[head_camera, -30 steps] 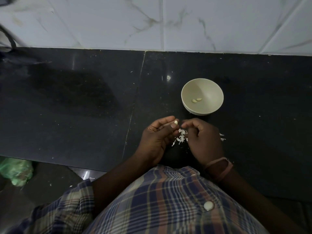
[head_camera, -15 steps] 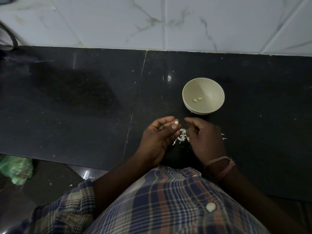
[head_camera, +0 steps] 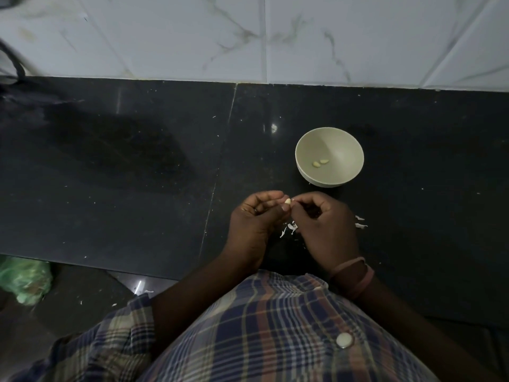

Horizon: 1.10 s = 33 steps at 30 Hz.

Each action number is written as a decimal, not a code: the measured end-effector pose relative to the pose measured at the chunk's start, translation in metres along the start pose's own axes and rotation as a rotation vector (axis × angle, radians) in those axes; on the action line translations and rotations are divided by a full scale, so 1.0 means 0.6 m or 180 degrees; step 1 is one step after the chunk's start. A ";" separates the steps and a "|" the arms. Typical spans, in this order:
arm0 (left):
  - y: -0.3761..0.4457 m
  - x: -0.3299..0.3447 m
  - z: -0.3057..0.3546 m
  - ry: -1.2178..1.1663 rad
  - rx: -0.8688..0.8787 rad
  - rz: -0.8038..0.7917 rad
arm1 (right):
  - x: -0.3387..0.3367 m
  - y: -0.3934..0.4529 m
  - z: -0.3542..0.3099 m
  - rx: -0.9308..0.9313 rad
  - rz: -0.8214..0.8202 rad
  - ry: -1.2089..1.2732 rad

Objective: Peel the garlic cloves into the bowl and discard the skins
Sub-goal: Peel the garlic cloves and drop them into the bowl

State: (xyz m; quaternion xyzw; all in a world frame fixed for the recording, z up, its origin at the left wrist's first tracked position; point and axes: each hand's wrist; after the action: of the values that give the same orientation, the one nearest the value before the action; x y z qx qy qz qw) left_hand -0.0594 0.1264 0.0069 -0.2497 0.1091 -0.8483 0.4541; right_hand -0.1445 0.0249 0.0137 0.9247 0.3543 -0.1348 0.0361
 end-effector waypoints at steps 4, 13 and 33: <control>-0.002 -0.007 0.006 0.0824 0.0414 0.0104 | 0.002 -0.002 0.002 0.0103 0.0016 0.0091; -0.004 -0.003 0.012 0.0600 0.0443 0.0085 | 0.006 0.000 0.003 -0.0307 0.0063 -0.0041; 0.007 -0.007 0.007 -0.0431 -0.0016 -0.0128 | -0.012 0.009 0.006 -0.0580 -0.0318 -0.0165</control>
State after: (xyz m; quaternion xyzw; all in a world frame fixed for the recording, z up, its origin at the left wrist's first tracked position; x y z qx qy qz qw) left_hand -0.0523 0.1279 0.0077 -0.3098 0.0752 -0.8381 0.4427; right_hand -0.1472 0.0157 0.0120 0.8949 0.4097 -0.1276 0.1225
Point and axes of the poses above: each hand's wrist, its own y-axis towards the middle knuckle, its own x-axis out of the palm, z = x × y, and after that the axes turned 8 degrees about y, right-handed
